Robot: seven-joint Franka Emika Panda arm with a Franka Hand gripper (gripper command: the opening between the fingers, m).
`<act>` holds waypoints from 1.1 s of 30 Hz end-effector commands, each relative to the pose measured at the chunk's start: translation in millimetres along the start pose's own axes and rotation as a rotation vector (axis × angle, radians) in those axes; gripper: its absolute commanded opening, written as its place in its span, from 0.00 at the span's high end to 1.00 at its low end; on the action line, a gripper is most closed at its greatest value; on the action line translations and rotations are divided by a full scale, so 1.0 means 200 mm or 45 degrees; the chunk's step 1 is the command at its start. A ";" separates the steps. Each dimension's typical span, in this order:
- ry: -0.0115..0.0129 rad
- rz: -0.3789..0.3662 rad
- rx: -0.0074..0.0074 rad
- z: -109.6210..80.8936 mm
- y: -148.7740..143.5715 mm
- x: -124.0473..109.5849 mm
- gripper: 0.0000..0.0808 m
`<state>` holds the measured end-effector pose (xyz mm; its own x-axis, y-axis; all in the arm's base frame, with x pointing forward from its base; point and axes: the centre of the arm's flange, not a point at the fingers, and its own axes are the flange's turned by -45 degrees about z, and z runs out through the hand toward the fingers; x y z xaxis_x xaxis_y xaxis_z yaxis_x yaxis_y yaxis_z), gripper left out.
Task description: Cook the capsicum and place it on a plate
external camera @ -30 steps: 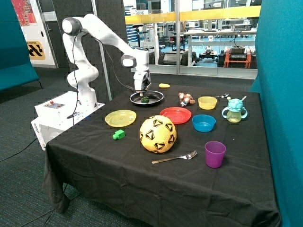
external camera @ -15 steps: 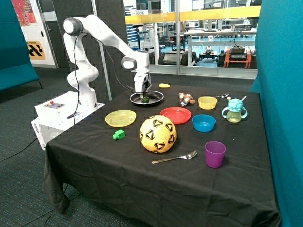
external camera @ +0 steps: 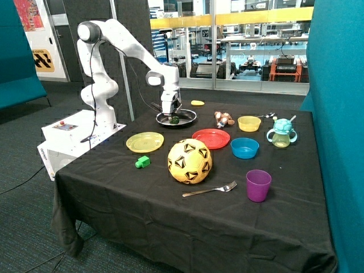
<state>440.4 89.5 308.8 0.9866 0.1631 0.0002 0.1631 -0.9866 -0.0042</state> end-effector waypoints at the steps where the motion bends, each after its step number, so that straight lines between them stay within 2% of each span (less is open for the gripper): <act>1: -0.0003 -0.002 -0.0053 0.03 -0.01 -0.01 0.11; 11: -0.0003 -0.005 -0.0053 0.03 0.01 0.03 0.12; 28: -0.0003 0.003 -0.0053 0.09 0.05 0.04 0.14; 32: -0.0003 0.003 -0.0053 0.10 0.05 0.04 0.18; 33: -0.0003 0.001 -0.0053 0.10 0.05 0.04 0.27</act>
<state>447.8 83.2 292.3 0.9866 0.1629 0.0009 0.1629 -0.9866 0.0015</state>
